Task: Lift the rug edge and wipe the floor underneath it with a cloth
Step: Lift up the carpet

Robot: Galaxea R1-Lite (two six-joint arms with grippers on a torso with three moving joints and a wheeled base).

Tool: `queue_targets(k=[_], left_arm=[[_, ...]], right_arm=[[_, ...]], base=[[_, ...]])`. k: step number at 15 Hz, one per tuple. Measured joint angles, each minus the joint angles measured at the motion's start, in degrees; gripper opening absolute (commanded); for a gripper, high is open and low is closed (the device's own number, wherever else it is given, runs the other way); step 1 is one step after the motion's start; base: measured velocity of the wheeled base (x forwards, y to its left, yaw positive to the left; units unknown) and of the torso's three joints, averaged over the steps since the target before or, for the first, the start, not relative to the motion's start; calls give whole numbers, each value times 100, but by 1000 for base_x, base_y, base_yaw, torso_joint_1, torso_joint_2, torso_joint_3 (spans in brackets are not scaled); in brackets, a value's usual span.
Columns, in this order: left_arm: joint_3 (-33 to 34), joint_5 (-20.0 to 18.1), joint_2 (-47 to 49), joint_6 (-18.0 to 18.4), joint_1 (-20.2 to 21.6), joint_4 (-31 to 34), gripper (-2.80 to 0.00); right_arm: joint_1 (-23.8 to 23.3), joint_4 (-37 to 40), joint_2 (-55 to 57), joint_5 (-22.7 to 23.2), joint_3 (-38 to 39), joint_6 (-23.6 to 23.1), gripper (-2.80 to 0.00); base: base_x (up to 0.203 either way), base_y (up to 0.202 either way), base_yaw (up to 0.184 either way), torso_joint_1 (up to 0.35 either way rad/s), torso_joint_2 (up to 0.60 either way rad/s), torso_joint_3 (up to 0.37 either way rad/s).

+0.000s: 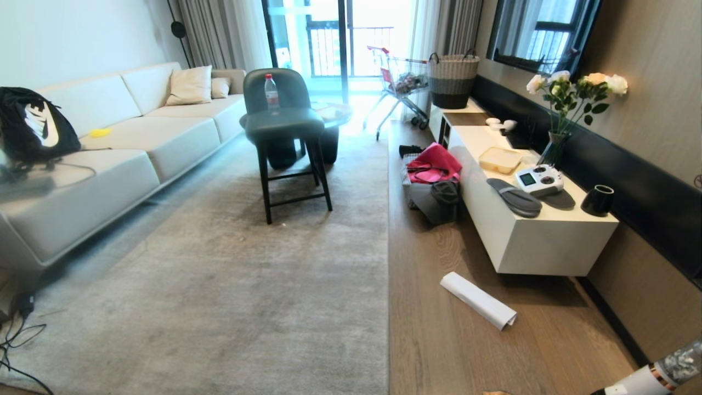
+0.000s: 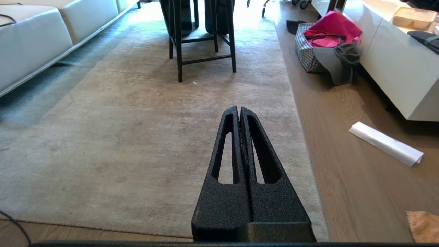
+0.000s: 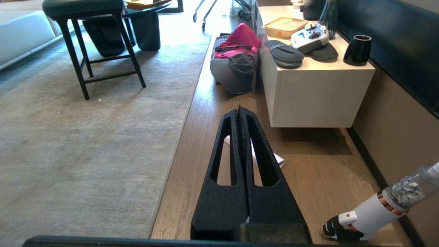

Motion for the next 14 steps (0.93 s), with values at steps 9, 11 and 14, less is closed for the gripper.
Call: queue_targets(k=[9,11,14], left_arm=[[0,2,0,-6,0,0,-280],[0,0,0,-6,0,-2,-280],[0,2,0,-17,0,-7,-280]], right_arm=[[2,0,0,0,0,-1,-280],[0,0,0,-2,0,0,-280],[-5,2,0,-3,0,0,-280]], base=[[0,0,0,0,0,0],[0,0,0,-1,1,-23],[0,0,0,0,2,-141]])
